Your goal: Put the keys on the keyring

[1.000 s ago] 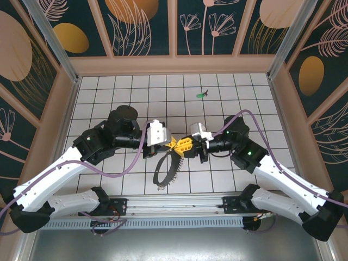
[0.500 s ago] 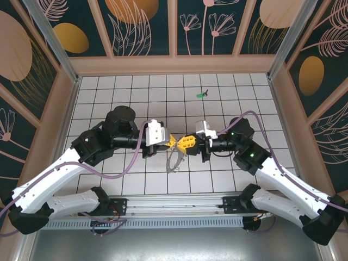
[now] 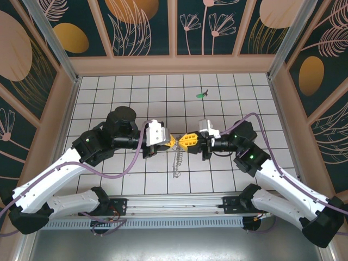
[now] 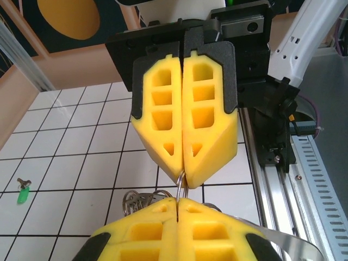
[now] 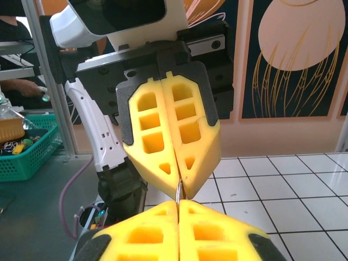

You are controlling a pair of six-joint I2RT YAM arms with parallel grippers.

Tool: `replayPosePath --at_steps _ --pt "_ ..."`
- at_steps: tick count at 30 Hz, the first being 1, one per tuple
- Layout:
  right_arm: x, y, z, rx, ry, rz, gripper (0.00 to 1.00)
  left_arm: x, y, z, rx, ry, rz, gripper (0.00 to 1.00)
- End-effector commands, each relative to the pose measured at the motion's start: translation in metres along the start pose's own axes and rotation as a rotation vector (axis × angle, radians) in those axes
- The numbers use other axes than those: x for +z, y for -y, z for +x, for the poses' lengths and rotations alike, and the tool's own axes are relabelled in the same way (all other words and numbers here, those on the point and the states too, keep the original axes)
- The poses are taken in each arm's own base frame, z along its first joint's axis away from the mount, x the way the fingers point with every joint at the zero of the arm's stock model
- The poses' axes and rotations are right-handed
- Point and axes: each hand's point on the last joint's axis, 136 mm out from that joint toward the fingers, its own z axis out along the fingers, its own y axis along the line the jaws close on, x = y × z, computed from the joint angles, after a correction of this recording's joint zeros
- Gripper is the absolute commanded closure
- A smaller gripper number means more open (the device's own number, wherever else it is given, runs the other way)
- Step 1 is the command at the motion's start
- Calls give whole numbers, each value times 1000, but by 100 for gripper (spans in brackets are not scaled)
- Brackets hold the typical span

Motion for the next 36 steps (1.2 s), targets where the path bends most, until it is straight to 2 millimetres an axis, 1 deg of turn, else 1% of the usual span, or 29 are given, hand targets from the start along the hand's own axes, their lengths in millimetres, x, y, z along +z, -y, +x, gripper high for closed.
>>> replayPosePath --at_steps 1,4,9,11,12,14,16,17,18,21,23,24,26,31,34,36 --pt "-9 1 -33 -100 104 41 82 2 -3 22 -30 -74 -22 100" --pt "-9 6 -28 -85 90 59 77 2 -5 24 -23 -78 -38 100" --pt "-11 13 -23 -74 76 96 76 1 -6 25 -10 -72 -52 100" --pt "-13 22 -23 -60 73 142 69 2 -6 27 -8 -78 -55 100" --pt "-14 30 -22 -45 69 179 66 2 -6 28 -8 -83 -56 100" --pt "-17 52 -19 -3 45 277 58 1 -6 29 -4 -84 -60 100" --pt "-22 81 -11 51 1 387 51 -1 -6 29 -1 -83 -67 100" --pt "-24 92 -9 72 -15 424 49 0 -6 31 -2 -87 -68 100" --pt "-28 106 -4 101 -36 464 44 -1 -6 32 -2 -87 -69 100" --pt "-41 148 4 193 -61 576 35 -2 -4 37 -3 -84 -73 100" --pt "-51 179 14 264 -75 650 28 -3 -2 40 -2 -81 -78 100" --pt "-57 200 23 309 -98 693 25 -3 -2 42 -1 -79 -82 100" --pt "-68 235 45 366 -150 768 23 -4 -2 45 2 -84 -92 100" --pt "-109 320 112 482 -252 924 22 -2 -5 56 15 -106 -119 100" --pt "-127 365 153 549 -331 999 22 -1 -9 62 26 -122 -140 100" --pt "-130 382 168 567 -361 1024 22 -1 -14 65 39 -135 -169 100"
